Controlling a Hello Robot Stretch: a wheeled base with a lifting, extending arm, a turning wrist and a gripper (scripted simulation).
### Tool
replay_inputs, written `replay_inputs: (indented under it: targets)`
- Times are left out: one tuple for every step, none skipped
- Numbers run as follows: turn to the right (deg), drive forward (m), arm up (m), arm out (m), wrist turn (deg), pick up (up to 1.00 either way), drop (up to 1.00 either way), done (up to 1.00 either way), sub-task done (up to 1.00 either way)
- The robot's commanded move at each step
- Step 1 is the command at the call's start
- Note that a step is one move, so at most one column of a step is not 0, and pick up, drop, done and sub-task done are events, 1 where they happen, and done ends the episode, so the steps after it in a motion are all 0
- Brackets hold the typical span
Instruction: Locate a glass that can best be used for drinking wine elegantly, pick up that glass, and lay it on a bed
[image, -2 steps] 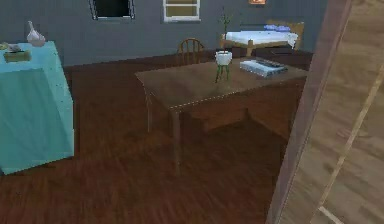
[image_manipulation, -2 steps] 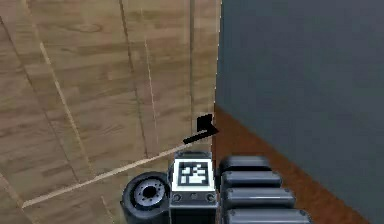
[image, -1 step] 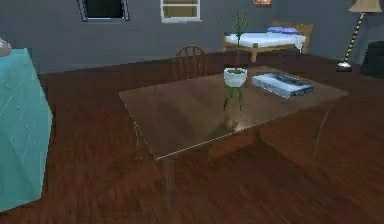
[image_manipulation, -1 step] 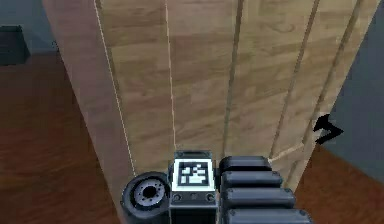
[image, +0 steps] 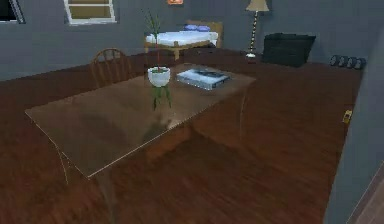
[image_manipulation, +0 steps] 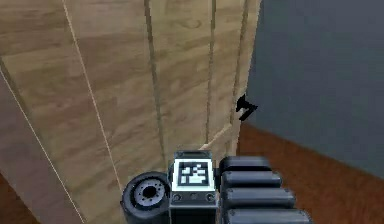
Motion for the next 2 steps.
replay_inputs:
  targets:
    - [0.0,0.4,0.0,0.0,0.0,0.0,0.0,0.0,0.0]
    - [39.0,0.0,0.0,0.0,0.0,0.0,0.0,0.0,0.0]
